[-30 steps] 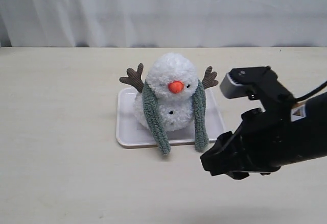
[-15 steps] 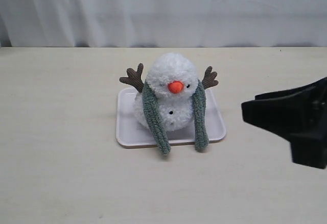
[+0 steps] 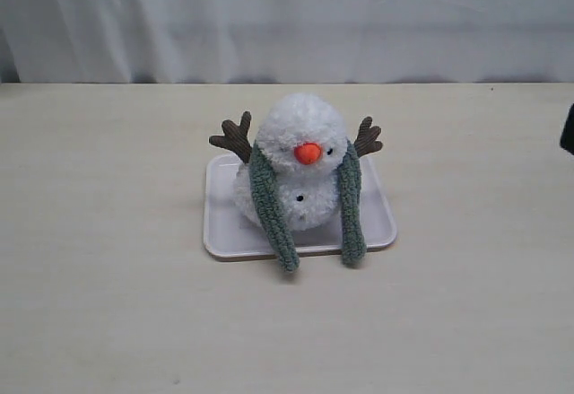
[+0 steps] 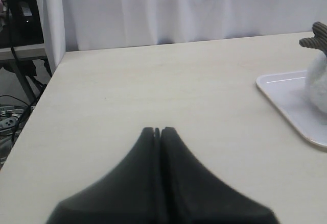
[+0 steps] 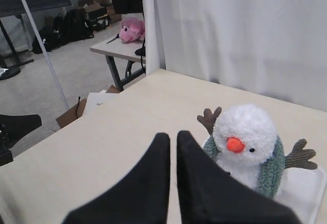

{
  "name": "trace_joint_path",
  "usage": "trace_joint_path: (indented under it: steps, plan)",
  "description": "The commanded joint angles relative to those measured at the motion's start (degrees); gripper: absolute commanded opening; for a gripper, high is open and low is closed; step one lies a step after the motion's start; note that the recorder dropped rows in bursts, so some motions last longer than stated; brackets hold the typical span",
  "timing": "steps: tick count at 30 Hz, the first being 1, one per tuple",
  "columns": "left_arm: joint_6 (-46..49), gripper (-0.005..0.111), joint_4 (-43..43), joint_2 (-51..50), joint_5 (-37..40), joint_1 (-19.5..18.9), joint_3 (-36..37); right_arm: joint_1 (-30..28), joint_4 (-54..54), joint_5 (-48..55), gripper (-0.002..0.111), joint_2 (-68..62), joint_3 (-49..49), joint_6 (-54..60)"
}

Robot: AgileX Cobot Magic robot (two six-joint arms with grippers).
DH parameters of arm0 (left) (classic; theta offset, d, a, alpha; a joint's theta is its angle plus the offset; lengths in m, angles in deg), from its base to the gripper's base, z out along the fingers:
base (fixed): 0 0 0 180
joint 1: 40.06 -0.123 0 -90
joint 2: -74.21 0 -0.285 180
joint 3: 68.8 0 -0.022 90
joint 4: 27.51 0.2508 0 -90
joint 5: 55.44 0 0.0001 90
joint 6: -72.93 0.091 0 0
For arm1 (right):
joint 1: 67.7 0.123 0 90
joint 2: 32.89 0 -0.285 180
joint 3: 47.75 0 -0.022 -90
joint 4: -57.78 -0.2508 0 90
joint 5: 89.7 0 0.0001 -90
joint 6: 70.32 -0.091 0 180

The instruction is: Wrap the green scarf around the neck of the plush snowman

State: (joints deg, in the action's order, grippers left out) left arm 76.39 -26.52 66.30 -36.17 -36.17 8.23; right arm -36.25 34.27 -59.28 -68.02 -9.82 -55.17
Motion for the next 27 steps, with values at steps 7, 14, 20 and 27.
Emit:
trace_joint_path:
  steps: [7, 14, 20, 27]
  plan:
    - [0.1, 0.000, -0.1, 0.1, -0.7, -0.2, 0.2, 0.0, 0.4, -0.2, 0.004, 3.2, 2.3, 0.7]
    - [0.1, 0.000, -0.1, 0.1, -0.7, -0.2, 0.2, 0.0, 0.4, -0.2, 0.004, 3.2, 2.3, 0.7]
    - [0.1, 0.000, -0.1, 0.1, -0.7, -0.2, 0.2, 0.0, 0.4, -0.2, 0.004, 3.2, 2.3, 0.7]
    - [0.1, 0.000, -0.1, 0.1, -0.7, -0.2, 0.2, 0.0, 0.4, -0.2, 0.004, 3.2, 2.3, 0.7]
